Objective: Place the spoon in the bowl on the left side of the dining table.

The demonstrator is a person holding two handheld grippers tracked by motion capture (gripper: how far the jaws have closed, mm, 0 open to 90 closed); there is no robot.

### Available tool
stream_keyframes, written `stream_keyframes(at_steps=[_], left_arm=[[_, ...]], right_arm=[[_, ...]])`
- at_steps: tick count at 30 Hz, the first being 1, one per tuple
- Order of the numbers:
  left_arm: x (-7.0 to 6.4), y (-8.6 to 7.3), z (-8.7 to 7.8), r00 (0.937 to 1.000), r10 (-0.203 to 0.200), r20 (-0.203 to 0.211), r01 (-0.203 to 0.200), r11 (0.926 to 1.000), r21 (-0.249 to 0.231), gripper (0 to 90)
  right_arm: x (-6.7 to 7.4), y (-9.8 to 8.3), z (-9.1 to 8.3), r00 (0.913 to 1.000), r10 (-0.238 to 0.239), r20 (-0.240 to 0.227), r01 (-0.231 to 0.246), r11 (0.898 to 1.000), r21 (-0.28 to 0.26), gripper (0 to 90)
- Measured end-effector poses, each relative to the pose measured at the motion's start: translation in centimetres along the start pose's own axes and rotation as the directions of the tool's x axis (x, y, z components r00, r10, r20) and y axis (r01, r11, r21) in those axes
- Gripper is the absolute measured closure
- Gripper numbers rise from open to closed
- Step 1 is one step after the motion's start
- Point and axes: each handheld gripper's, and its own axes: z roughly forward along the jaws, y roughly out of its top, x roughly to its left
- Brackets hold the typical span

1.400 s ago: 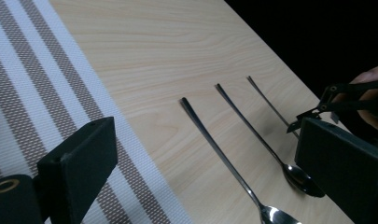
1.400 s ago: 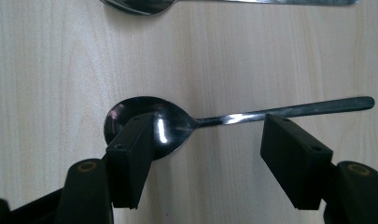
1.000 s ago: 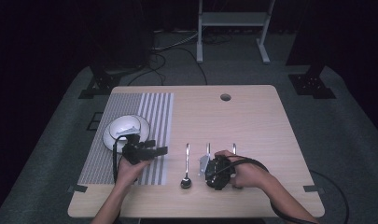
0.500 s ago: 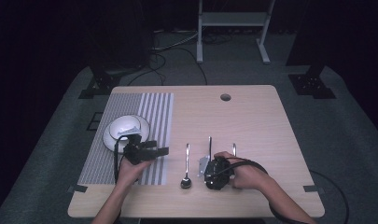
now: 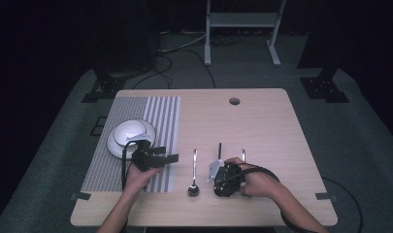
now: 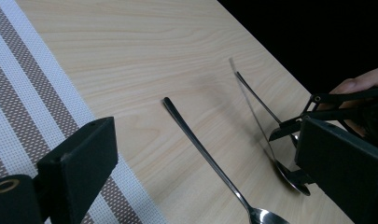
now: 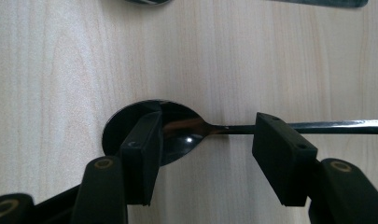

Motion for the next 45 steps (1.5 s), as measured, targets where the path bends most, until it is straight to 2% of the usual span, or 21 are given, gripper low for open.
stream_keyframes(at_steps=[18,31,32,33,38,42,45], left_arm=[[-0.5,0.4,0.8,0.9999,-0.001,0.016,0.001,0.9999,0.011,4.9],[-0.8,1.2,4.0,0.9994,-0.03,0.015,0.029,0.9962,0.082,5.7],[-0.9,1.4,4.8,0.999,-0.039,0.022,0.036,0.9952,0.091,5.7],[-0.9,1.4,4.8,0.999,-0.039,0.022,0.036,0.9952,0.091,5.7],[-1.4,1.8,6.9,0.9989,-0.04,0.025,0.037,0.992,0.121,5.8],[-1.9,2.0,7.7,0.999,-0.04,0.021,0.037,0.9916,0.124,5.8],[-2.5,2.4,8.5,0.9995,-0.031,0.003,0.03,0.9902,0.136,5.8]], right_arm=[[-0.2,-0.2,0.0,0.9998,0.01,-0.016,-0.011,1.0,-0.015,42.0],[-0.3,-0.4,0.1,0.9998,0.006,-0.021,-0.007,0.999,-0.032,41.9],[-0.3,-0.3,0.1,0.9998,-0.002,-0.017,0.002,1.0,-0.027,42.0],[-0.3,-0.3,0.1,0.9998,-0.002,-0.017,0.002,1.0,-0.027,42.0],[-0.2,-0.2,0.1,0.9998,-0.011,-0.016,0.011,1.0,-0.025,41.9],[-0.2,-0.3,0.1,0.9998,-0.016,-0.015,0.015,0.999,-0.031,41.9],[-0.2,-0.2,0.0,0.9997,-0.024,-0.012,0.023,0.999,-0.027,41.9]])
